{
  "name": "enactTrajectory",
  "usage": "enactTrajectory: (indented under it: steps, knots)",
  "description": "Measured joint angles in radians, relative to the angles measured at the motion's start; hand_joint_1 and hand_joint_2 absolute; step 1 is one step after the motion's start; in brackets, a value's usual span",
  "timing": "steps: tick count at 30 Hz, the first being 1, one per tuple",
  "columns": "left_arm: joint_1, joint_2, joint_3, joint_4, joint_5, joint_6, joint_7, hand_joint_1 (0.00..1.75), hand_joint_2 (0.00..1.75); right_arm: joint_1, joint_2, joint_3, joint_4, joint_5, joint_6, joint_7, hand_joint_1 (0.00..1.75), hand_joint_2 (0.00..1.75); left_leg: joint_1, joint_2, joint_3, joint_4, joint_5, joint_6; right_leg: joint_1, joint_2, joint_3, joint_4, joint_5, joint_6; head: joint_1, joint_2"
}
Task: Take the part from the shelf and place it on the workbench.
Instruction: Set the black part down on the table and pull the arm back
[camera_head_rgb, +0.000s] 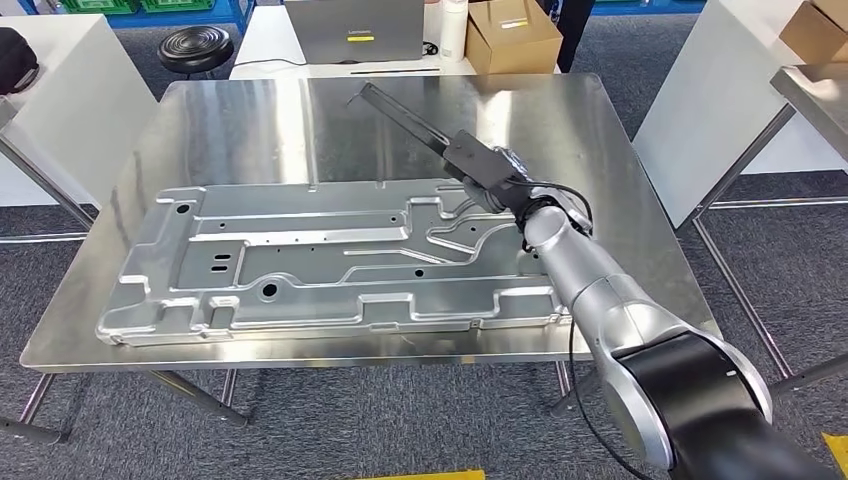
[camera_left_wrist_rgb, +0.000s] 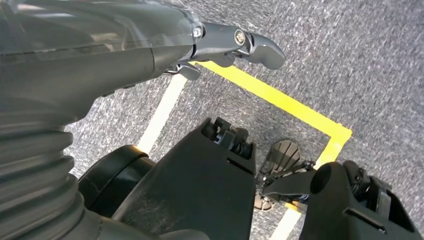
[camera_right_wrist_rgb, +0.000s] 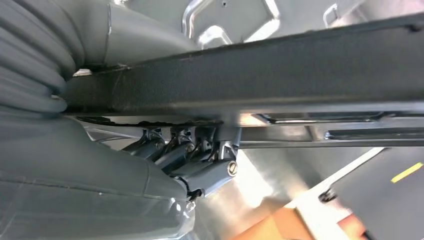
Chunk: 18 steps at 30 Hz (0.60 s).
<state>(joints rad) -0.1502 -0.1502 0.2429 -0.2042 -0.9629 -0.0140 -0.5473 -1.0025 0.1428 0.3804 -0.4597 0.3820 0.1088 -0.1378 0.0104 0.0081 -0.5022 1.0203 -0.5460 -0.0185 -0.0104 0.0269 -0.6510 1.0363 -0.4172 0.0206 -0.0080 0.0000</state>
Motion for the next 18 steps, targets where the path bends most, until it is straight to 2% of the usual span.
enactTrajectory:
  steps: [10,18]
  knots:
    - [-0.015,-0.01,-0.018,-0.004,0.001,-0.003,0.001,0.0,1.75,-0.022,0.13,0.043,0.045,-0.003,0.026,0.0,1.75,1.75,0.002,0.007,0.005,-0.002,0.0,-0.002,0.003,0.008,0.0,0.0,0.001,-0.002,-0.004,0.0]
    - [-0.014,-0.015,-0.019,-0.004,0.034,-0.002,0.0,0.0,1.75,-0.035,0.165,0.091,0.07,0.026,0.023,0.021,1.75,1.75,0.001,0.005,0.005,-0.002,0.0,-0.002,0.002,0.007,0.002,0.0,0.001,-0.002,-0.002,0.0]
